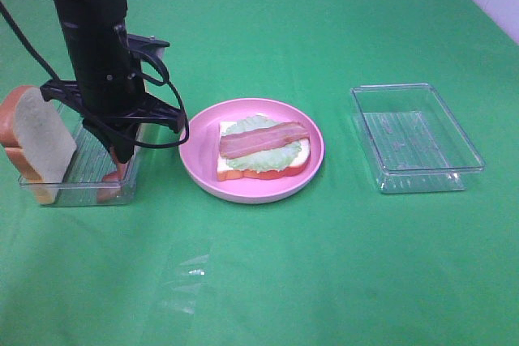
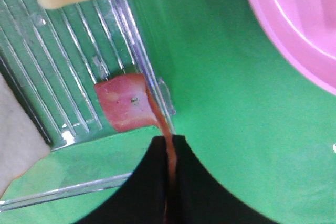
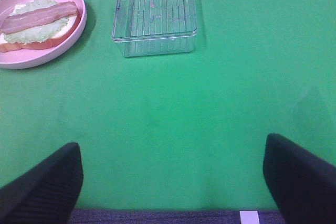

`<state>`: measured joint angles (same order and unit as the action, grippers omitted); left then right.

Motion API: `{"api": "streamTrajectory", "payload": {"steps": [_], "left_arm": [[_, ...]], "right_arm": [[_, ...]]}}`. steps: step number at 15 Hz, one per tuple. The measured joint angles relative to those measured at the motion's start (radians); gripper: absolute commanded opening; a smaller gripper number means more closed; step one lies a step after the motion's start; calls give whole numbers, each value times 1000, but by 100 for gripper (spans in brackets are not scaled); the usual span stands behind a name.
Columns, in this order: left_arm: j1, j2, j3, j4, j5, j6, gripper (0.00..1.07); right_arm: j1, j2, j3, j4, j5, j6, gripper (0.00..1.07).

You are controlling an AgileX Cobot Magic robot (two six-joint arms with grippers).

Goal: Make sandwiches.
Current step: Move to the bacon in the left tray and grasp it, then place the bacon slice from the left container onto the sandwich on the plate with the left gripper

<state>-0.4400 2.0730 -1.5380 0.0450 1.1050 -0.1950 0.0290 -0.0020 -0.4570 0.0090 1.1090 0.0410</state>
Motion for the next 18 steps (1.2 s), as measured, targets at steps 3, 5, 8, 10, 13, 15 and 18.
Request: {"api": "streamTrajectory", "payload": {"steps": [3,5,8,10,13,15,18], "left_arm": [[0,-96,0,-2,27,0,0],[0,-175,-10,-17,31,21,0],[0,-252,-102,-175,49,200,0],[0,-247,-156,-296,47,315,0],[0,-190,-226,-452,25,451,0],[0,-104,-280,-574,23,517,0],[-17,65,-368,-689,18,609,0]], "right_arm": [[0,0,0,0,0,0,89],[0,0,0,0,0,0,89],[0,0,0,0,0,0,89],[0,0,0,0,0,0,89],[0,0,0,0,0,0,89],[0,0,0,0,0,0,89],[0,0,0,0,0,0,89]]}}
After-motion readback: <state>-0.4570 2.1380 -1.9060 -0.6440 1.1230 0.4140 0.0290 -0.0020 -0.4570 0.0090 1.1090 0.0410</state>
